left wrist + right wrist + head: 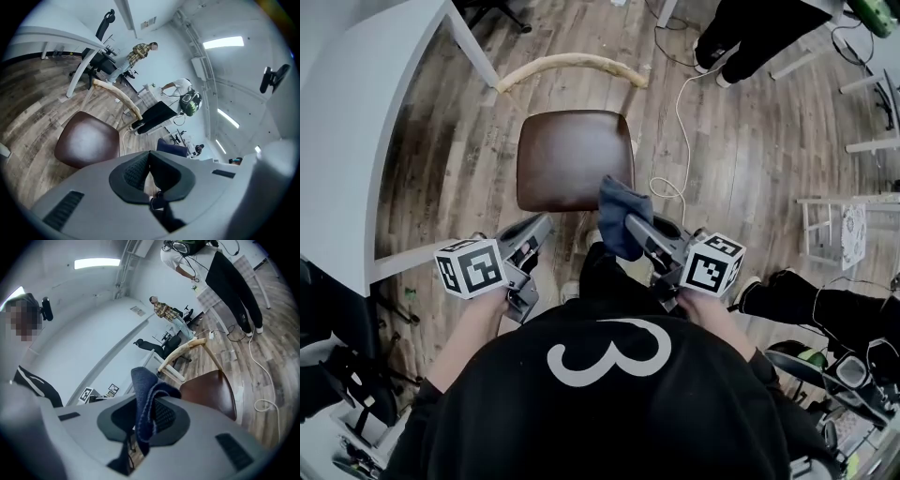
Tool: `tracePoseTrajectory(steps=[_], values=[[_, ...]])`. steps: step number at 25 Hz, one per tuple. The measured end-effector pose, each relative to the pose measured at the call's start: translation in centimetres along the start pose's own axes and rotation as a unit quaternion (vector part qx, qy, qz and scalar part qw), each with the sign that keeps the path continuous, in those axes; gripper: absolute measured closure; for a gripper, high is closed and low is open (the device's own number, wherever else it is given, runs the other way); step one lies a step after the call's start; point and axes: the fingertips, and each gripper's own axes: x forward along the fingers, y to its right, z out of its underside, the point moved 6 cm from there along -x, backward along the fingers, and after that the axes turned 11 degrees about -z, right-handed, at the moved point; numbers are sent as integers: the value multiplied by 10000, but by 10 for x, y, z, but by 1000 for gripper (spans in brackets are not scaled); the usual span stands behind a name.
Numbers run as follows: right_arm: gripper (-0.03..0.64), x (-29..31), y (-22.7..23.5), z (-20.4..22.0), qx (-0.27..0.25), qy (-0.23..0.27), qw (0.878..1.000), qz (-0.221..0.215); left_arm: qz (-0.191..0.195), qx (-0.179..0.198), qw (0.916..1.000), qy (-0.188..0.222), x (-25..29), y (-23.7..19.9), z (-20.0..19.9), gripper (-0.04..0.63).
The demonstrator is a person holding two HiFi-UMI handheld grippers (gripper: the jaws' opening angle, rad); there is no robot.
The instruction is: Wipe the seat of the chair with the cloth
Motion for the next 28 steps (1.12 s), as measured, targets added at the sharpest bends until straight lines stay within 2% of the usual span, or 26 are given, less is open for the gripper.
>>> tracePoseTrajectory(steps=[4, 8, 14, 18, 22, 28], values=[[563, 19, 38, -15, 111, -291, 9995, 5, -295, -299, 9991, 49, 34, -11, -21, 583], [563, 33, 69, -14, 190, -706, 9973, 12, -470, -490, 9977, 37, 57, -19, -21, 583], [563, 63, 95, -9, -227, -1386, 9901, 90, -666, -649, 9957, -19, 77, -43, -26, 583], [563, 91, 114, -1, -227, -1635, 9861, 207, -796, -577, 9951, -101, 92, -70, -36, 583], [563, 116, 137, 18, -175, -1980, 9793, 396, -1074, -233, 9935, -308, 105, -108, -38, 583], [563, 151, 163, 49, 36, -2442, 9681, 553, -1108, -356, 9912, -622, 120, -152, -37, 583]])
